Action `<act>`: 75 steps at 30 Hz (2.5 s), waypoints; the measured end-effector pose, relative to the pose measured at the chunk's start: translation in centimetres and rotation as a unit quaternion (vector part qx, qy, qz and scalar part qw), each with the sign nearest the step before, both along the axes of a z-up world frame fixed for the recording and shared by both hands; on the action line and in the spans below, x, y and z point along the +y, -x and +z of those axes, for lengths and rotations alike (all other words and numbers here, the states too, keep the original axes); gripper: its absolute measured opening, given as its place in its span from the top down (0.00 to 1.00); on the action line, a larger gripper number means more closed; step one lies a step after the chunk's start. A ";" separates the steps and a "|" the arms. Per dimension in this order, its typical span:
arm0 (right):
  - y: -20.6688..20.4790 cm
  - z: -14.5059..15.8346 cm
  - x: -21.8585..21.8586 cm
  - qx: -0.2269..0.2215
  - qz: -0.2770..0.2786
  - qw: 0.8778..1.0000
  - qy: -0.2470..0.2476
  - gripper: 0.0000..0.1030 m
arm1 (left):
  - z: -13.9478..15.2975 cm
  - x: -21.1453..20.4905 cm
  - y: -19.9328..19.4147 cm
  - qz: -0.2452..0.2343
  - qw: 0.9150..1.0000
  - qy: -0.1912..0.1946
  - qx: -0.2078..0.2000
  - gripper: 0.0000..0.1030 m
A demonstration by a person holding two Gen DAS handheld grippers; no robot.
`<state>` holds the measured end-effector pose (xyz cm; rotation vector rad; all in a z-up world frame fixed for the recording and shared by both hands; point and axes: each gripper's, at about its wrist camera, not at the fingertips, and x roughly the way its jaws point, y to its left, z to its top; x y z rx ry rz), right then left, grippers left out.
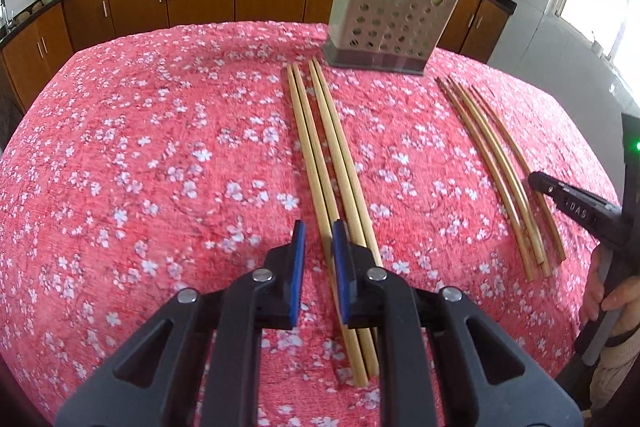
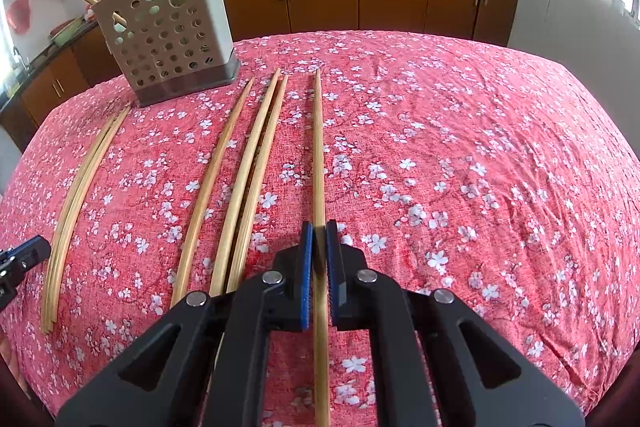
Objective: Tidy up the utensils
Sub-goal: 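Grasp another bamboo chopstick with the right tool while the left tool grasps one too, then lift both held chopsticks upright and carry them over the beige holder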
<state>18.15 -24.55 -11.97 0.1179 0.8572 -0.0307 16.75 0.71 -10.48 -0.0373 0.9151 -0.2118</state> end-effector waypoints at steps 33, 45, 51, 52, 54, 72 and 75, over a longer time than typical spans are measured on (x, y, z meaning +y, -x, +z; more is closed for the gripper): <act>-1.2 0.4 -3.2 -0.012 -0.033 0.999 -0.017 0.92 | -0.2 6.9 -5.1 0.101 0.995 -0.001 -0.009 0.91; -1.0 0.3 -3.2 -0.013 -0.033 0.999 -0.020 0.92 | 0.1 7.5 -4.5 0.102 0.995 0.008 -0.009 0.91; -1.2 0.6 -3.3 -0.012 -0.033 0.999 -0.021 0.92 | 0.2 7.6 -4.5 0.102 0.995 0.009 -0.009 0.91; -1.2 0.7 -3.3 -0.011 -0.033 0.999 -0.021 0.92 | 0.1 7.4 -4.5 0.102 0.995 0.009 -0.009 0.91; -1.3 0.7 -3.3 -0.011 -0.033 0.999 -0.022 0.92 | 0.2 7.5 -4.5 0.102 0.995 0.009 -0.008 0.91; -0.9 1.9 -2.8 -0.002 -0.022 1.000 -0.010 0.91 | 0.1 6.4 -4.2 0.097 0.995 -0.022 -0.008 0.91; -0.2 2.3 -3.2 -0.001 -0.019 1.000 -0.018 0.91 | 0.1 6.4 -3.3 0.094 0.995 -0.020 -0.006 0.91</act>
